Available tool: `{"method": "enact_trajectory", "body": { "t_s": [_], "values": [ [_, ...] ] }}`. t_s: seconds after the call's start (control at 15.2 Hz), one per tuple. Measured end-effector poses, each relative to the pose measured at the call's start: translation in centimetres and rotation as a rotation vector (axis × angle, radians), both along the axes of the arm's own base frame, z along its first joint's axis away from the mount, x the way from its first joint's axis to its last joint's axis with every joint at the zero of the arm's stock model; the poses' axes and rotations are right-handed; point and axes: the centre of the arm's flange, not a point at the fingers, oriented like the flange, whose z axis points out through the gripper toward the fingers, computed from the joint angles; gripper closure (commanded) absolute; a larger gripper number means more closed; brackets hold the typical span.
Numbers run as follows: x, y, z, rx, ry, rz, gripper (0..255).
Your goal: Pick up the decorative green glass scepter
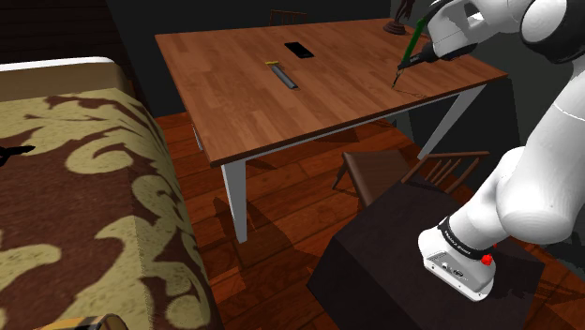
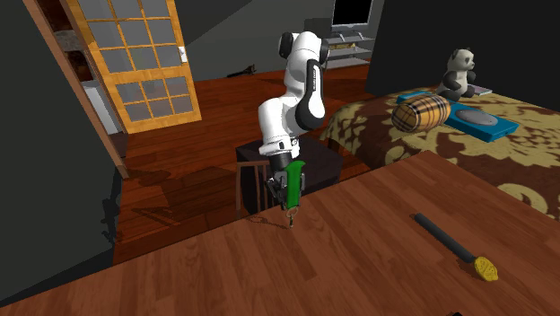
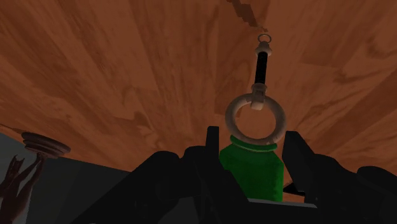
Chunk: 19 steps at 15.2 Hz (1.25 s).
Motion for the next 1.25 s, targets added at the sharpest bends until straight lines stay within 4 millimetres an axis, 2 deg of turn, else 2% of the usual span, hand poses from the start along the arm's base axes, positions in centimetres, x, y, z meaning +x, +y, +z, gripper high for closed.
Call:
{"method": "enact_trajectory", "body": {
  "t_s": [0.33, 1.25],
  "values": [
    [-0.1, 0.0, 0.6, 0.000, 0.000, 0.000, 255],
    [-0.1, 0.0, 7.6, 0.001, 0.000, 0.000, 255]
  ]
}}
